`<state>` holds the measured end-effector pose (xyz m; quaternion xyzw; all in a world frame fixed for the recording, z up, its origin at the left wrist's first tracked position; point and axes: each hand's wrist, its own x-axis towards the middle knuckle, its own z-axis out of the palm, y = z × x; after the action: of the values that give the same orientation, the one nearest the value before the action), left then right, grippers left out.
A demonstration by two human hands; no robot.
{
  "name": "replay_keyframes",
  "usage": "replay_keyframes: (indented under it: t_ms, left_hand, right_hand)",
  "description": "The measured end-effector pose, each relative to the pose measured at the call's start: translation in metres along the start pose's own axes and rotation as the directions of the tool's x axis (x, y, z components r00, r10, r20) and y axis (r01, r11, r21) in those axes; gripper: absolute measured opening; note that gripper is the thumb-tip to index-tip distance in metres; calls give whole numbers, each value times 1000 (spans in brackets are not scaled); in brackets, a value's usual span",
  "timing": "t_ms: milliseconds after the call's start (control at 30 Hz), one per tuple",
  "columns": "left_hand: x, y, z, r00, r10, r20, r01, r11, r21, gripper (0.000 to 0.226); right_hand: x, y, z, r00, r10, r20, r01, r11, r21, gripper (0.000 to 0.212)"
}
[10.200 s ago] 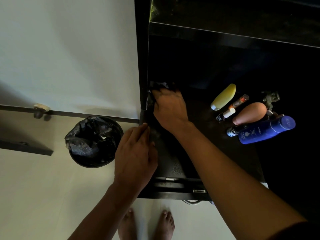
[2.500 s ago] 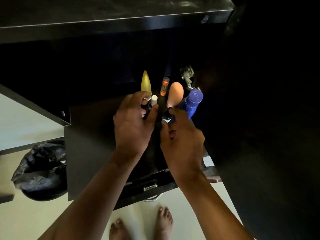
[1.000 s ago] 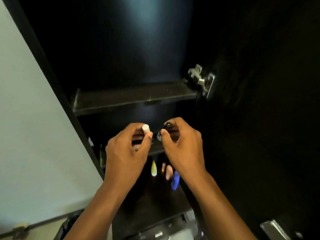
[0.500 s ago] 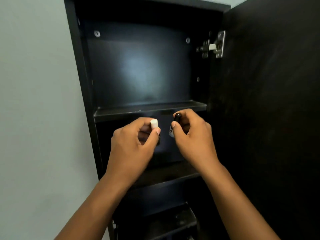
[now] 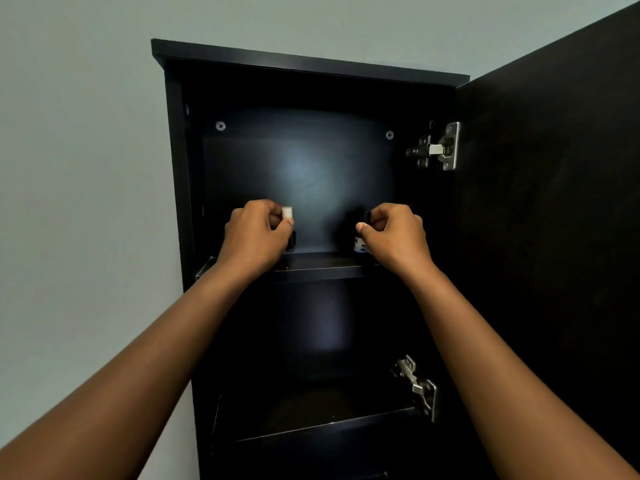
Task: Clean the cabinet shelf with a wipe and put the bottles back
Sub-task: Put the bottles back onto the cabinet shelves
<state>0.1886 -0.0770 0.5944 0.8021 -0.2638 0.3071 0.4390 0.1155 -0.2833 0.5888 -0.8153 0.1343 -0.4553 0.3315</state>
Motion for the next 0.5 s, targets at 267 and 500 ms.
replay_keyframes:
  t_ms: [267, 500]
  left_hand:
    - [5, -11, 5, 999, -47, 15, 46, 998, 45, 17]
    - [7, -18, 3, 995, -86, 43, 83, 995, 61, 28]
  right_hand:
    - [12, 12, 19, 999, -5, 38, 6, 999, -42, 30]
    - [13, 11, 26, 1000, -10, 27, 12, 998, -65, 31]
